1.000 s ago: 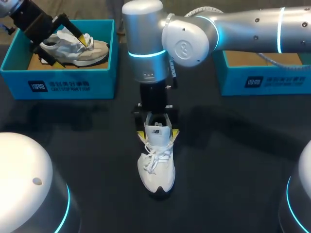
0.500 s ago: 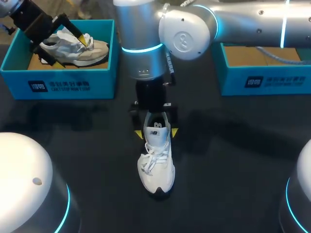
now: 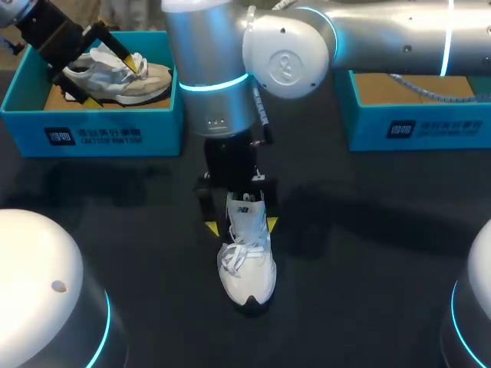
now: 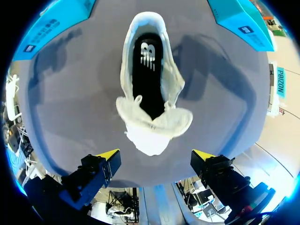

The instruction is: Take the shoe out of the shoebox, open the shoe tongue, remove and reinsert the insole, then place the shoe into the shoebox

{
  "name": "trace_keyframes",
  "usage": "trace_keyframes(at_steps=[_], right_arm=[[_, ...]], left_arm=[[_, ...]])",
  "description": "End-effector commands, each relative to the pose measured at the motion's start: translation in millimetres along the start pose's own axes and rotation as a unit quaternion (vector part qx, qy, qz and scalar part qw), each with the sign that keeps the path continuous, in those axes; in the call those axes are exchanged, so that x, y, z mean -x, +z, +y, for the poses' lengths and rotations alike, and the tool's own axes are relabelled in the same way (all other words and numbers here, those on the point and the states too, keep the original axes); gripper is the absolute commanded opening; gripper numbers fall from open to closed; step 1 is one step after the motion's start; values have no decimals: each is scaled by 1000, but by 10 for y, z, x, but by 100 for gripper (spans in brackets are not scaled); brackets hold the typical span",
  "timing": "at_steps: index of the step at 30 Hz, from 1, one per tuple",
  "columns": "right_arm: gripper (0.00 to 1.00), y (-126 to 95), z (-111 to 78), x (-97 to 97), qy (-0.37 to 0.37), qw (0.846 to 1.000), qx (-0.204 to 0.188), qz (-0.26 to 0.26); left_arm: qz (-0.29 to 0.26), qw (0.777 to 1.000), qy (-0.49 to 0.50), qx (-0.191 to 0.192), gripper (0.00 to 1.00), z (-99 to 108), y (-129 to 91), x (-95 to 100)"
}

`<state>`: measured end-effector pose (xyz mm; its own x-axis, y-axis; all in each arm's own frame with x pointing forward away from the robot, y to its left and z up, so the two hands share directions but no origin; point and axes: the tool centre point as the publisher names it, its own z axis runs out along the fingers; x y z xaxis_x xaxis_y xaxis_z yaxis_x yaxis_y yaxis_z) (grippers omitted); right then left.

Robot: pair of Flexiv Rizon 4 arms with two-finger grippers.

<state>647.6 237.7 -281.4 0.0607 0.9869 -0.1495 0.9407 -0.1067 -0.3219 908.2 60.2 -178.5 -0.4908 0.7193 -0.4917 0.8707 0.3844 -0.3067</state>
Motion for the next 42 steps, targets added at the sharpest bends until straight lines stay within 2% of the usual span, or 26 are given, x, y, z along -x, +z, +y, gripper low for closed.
trace_keyframes(at_steps=[1, 6, 9, 15, 24, 31, 35, 39, 42], right_arm=[[40, 74, -59, 42, 1, 1000, 3, 8], [35, 119, -30, 59, 2, 1000, 8, 15], [27, 105, 15, 73, 3, 1000, 13, 16], [25, 80, 83, 96, -1, 1000, 20, 19], [20, 143, 369, 37, -25, 999, 31, 33], [22, 187, 612, 57, -20, 999, 36, 31], [26, 111, 547, 78, -28, 999, 38, 23], [27, 105, 462, 5, -39, 998, 33, 20], [27, 103, 485, -61, -41, 998, 34, 21]], left_arm=[[2, 1000, 0, 0, 100, -1, -6, 5], [2, 1000, 0, 0, 100, -1, -6, 5], [2, 1000, 0, 0, 100, -1, -6, 5], [2, 1000, 0, 0, 100, -1, -6, 5], [2, 1000, 0, 0, 100, -1, -6, 5], [2, 1000, 0, 0, 100, -1, -6, 5], [2, 1000, 0, 0, 100, -1, -6, 5], [2, 1000, 0, 0, 100, -1, -6, 5], [2, 1000, 0, 0, 100, -1, -6, 5]])
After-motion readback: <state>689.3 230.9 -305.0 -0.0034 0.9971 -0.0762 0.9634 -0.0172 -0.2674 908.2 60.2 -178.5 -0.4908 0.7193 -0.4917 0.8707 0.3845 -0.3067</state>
